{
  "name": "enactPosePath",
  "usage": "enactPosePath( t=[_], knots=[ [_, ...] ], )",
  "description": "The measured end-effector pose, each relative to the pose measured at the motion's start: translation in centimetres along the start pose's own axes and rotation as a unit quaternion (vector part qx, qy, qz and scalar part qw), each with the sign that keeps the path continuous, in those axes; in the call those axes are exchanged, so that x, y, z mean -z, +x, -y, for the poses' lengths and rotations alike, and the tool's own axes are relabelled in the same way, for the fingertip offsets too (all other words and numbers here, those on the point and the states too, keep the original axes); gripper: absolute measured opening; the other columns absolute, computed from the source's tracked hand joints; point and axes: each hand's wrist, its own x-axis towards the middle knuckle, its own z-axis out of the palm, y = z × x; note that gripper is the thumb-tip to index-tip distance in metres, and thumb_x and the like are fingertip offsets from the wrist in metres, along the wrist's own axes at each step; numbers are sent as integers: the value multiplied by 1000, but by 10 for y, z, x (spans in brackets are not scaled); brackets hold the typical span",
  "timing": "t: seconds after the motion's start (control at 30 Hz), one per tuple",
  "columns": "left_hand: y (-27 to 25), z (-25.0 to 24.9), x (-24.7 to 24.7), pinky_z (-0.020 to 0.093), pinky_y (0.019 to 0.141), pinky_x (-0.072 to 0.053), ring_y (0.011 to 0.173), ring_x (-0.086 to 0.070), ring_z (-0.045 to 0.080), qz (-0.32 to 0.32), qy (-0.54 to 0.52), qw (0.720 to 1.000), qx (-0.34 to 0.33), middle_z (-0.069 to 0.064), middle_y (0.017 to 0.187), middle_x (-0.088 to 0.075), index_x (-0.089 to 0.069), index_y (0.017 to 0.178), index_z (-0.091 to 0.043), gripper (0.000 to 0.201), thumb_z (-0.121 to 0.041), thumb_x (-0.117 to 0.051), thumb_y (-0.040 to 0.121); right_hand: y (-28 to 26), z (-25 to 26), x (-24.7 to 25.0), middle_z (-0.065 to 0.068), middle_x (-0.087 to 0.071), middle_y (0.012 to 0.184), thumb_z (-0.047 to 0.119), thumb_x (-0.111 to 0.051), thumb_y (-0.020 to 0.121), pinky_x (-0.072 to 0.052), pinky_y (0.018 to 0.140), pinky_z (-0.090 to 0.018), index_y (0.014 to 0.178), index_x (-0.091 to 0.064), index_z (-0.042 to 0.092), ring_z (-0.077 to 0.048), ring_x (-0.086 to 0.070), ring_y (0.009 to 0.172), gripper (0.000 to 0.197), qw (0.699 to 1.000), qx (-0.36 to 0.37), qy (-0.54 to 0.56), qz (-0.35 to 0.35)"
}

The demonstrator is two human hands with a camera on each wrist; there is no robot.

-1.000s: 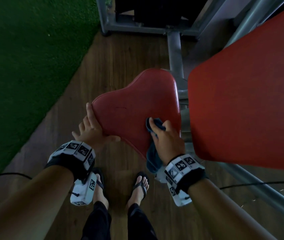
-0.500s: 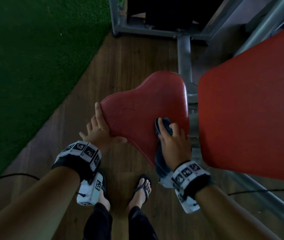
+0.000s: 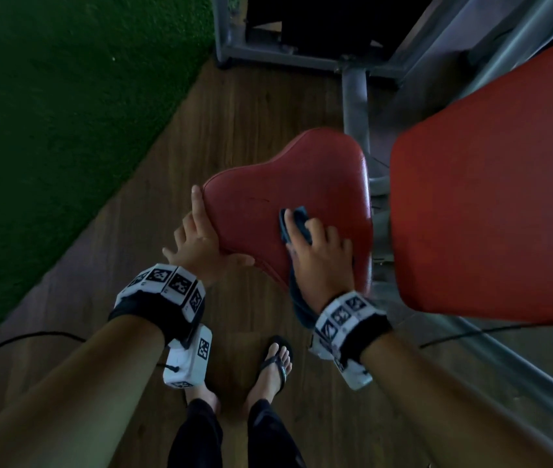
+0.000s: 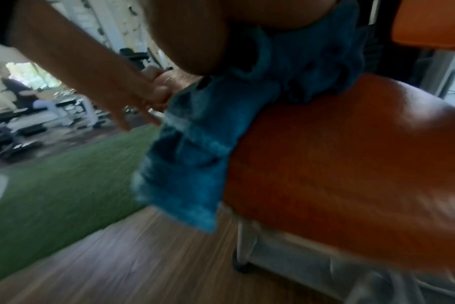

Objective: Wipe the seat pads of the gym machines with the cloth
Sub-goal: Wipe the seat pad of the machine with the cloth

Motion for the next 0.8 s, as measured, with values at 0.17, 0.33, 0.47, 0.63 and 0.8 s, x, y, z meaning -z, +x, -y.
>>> enactPosePath(
  t=[0.17,0.33,0.47,0.63,0.8],
  knots=[
    [-3,0,1,70,109,-14,144,-15,36,-2,-19,1000,-13,7,158,-9,33,142,-38,148,-54,-86,55,-42,-4,-7,-4,-54,115,27,-55,88,-42,70,-42,147,-35,30,-27,-52,87,63,996,94,-4,10],
    [-4,3,0,68,109,-17,143,-17,37,-17,-33,999,-30,5,159,-12,29,143,-40,147,-58,-86,52,-46,-16,1,-4,-47,132,36,-60,90,-46,86,-45,147,-30,40,-27,-47,110,65,991,118,29,55],
    [-14,9,-6,62,108,-24,140,-20,35,-84,-66,994,-37,-1,157,-15,16,147,-41,133,-61,-80,58,-32,-23,8,-1,-41,136,32,-59,91,-45,95,-41,145,-32,44,-24,-40,116,61,990,41,119,69],
    [-55,17,-30,53,107,-25,138,-20,30,-130,-148,979,-60,1,153,-16,-3,152,-32,97,-48,-67,80,-3,-25,14,4,-41,129,43,-58,91,-30,104,-26,145,-37,38,-16,-38,118,59,952,-78,288,75],
    [-89,-16,-56,48,112,-23,138,-17,25,-196,-99,964,-153,1,153,-15,-19,150,-26,81,-39,-64,84,-17,-59,23,9,-41,145,34,-49,98,-26,112,-21,147,-37,30,-3,-34,135,50,890,-146,431,36]
  ],
)
